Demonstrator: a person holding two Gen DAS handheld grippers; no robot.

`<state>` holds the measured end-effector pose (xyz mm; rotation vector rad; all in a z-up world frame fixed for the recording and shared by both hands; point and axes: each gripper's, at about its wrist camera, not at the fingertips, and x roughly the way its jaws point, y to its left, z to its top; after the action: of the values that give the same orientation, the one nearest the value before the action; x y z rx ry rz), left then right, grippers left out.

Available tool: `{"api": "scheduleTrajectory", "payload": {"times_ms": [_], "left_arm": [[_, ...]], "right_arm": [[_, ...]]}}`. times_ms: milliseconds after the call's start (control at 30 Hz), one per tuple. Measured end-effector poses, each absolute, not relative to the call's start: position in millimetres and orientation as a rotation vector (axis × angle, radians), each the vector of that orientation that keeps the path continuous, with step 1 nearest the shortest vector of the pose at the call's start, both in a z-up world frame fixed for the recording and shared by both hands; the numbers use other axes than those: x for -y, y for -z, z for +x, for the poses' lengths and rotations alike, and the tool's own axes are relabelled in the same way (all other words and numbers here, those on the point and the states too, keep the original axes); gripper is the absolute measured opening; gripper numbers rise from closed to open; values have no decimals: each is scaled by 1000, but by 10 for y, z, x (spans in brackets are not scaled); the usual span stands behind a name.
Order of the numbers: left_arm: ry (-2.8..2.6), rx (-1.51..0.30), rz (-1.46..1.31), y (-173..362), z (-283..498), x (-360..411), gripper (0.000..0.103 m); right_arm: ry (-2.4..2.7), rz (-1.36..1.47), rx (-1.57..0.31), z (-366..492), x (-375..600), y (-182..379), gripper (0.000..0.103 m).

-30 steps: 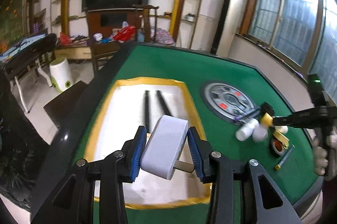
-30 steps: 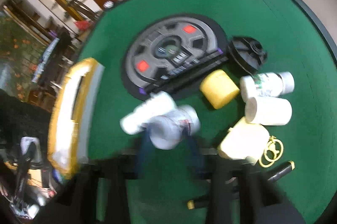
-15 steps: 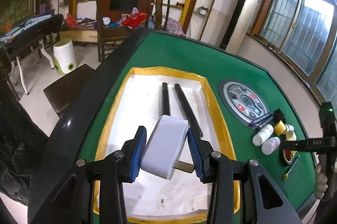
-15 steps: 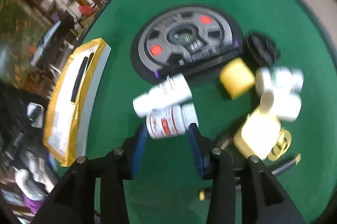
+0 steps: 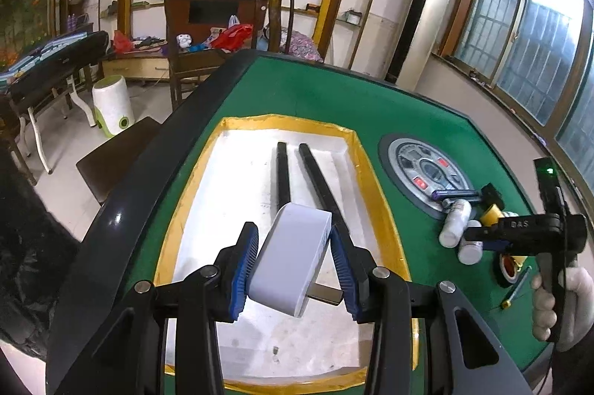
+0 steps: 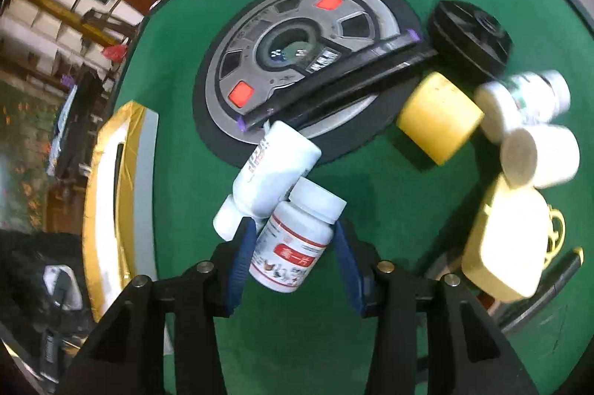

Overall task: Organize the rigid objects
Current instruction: 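Lower the charger into the tray with the left gripper while the right lowers the pill bottle there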

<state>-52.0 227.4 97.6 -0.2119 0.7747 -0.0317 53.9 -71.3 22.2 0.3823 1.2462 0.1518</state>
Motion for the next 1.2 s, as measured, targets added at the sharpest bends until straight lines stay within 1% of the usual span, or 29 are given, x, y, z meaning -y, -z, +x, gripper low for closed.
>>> {"api": "scheduleTrajectory", "payload": {"times_ms": [133,233,333,400,600,800,867,900,933,1033,1100,1133,1167,1200], "left_arm": [[6,-788,-203,-995,-449,-2398,43],[-5,-800,-174,-1017,-312,-2465,43],[4,-846,-151,-959,26,-2517,43],[14,-894,-159,-845,303,-2552,43],[-39,-939,-100,-511,913,-2594,43],[-51,-956,-153,-374,1097,-2695,44],[-26,-950,-202,-398,1080,-2724,56],[-23,-939,-232,-420,1053,-2750,57],[-22,-932,-249,-440,1043,-2764,60],[-21,-912,-334,-499,952,-2802,61],[-13,-904,-387,-503,880,-2788,65],[-16,-905,-409,-476,829,-2756,66],[-18,-913,-408,-443,796,-2710,66],[-21,-921,-396,-422,785,-2670,66]], "right_arm": [[-179,381,-1260,410,771,-298,42],[-244,395,-1205,315,718,-566,42],[-383,381,-1141,381,375,-887,42],[-461,351,-1136,499,50,-986,42],[-560,207,-1146,1014,-1004,-867,42],[-519,-63,-1135,1243,-1649,-635,42],[-497,-140,-1104,1251,-1688,-591,42],[-485,-164,-1075,1246,-1706,-599,42],[-481,-174,-1050,1241,-1714,-624,43],[-487,-165,-976,1230,-1657,-797,56],[-484,-128,-936,1162,-1528,-954,56],[-490,-106,-921,1120,-1447,-1024,58],[-498,-80,-902,1067,-1348,-1089,62],[-504,-52,-876,1002,-1229,-1150,64]]}}
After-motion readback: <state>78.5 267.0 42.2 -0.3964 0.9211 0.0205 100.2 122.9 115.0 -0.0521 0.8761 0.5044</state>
